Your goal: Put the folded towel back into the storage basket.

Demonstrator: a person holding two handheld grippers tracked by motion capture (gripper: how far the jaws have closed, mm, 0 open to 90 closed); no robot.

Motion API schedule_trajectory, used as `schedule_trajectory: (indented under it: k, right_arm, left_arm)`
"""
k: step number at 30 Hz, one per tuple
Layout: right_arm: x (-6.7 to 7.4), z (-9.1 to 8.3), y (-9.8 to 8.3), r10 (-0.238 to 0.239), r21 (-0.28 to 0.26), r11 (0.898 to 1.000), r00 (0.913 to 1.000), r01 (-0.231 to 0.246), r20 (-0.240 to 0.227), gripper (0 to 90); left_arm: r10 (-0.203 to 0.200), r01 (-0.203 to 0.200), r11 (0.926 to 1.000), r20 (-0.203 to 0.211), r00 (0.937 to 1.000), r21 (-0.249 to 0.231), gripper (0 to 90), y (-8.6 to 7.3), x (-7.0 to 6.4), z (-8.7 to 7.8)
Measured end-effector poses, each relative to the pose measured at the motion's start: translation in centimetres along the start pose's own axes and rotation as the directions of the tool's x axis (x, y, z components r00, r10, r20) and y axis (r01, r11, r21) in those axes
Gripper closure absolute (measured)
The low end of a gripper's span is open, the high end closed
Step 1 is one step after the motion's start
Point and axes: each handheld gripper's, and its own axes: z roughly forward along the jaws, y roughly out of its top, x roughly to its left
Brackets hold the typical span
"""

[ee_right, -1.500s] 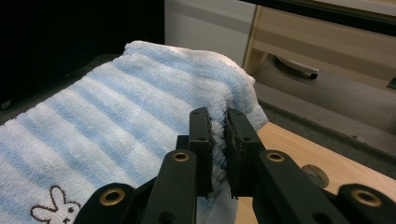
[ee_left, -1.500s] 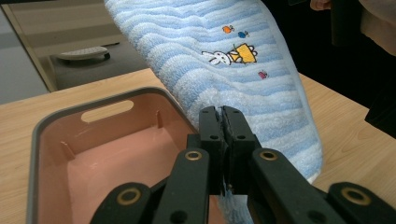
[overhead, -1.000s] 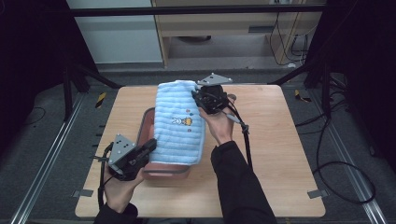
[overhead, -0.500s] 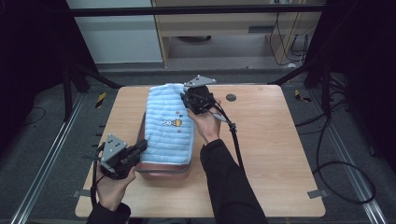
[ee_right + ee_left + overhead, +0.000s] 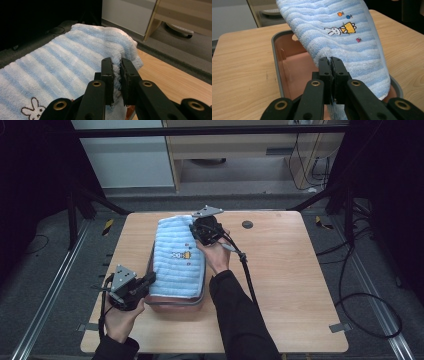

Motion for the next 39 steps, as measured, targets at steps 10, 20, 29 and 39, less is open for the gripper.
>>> schedule_trajectory:
  k: [10, 20, 29, 39]
  right_arm:
    - [0.0, 1.4, -1.7, 0.008, 0.019, 1.000, 1.0000, -0.008, -0.001, 82.0]
    - [0.2, 2.8, -3.3, 0.008, 0.039, 0.999, 0.9999, -0.008, -0.013, 81.9]
    - [0.4, 3.9, -4.7, 0.019, 0.065, 0.998, 0.9997, -0.018, -0.017, 81.5]
    - [0.4, 5.0, -5.6, 0.008, 0.109, 0.994, 0.9998, -0.007, -0.016, 76.8]
  left_arm:
    - [0.010, -0.009, 0.9988, -0.022, 0.9997, 0.048, 87.2, -1.1, 0.2, 1.2]
    - [0.015, -0.011, 0.9956, -0.040, 0.9991, 0.093, 87.1, -2.4, 0.5, 2.1]
    - [0.008, -0.001, 0.9922, -0.054, 0.9985, 0.124, 86.8, -3.3, 0.8, 2.7]
    - [0.015, -0.003, 0.9856, -0.071, 0.9973, 0.169, 83.2, -4.0, 1.0, 3.8]
